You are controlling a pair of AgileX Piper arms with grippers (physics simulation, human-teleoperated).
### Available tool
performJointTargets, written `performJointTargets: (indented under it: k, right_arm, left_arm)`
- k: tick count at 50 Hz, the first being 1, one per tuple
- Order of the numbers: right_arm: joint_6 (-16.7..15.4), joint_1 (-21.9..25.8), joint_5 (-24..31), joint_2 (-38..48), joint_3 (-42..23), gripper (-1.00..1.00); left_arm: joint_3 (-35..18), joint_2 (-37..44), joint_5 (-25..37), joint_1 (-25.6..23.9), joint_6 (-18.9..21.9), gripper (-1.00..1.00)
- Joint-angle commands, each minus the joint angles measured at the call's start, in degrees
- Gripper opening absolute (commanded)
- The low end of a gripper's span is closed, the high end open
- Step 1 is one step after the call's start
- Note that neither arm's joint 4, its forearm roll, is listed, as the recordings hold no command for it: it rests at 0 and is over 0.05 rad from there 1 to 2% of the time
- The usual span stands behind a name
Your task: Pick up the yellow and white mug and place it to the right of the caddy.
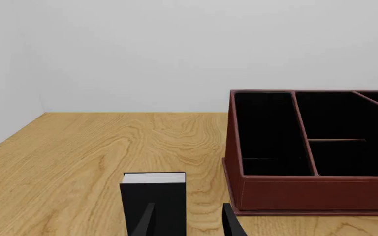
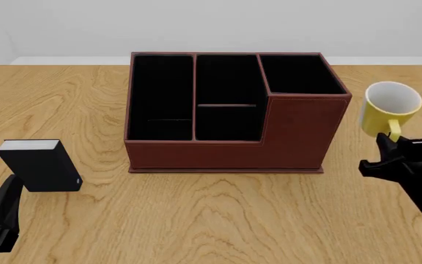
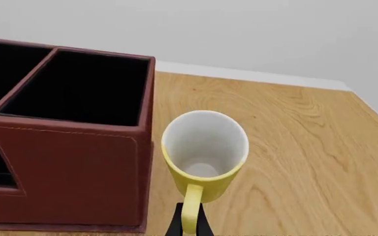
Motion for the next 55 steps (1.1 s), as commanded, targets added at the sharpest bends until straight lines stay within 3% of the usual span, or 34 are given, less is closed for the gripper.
performJointTargets:
  k: [1, 55]
  right_arm:
    - [0.78, -0.45, -2.05, 2.36, -0.03, -1.0]
    - [1.48, -2.16, -15.94, 18.86, 1.27, -1.0]
  left_arm:
    - [0.0, 0.0, 0.0, 0.0, 0.0, 1.0]
    - [0.0, 0.0, 0.0, 0.0, 0.0, 1.0]
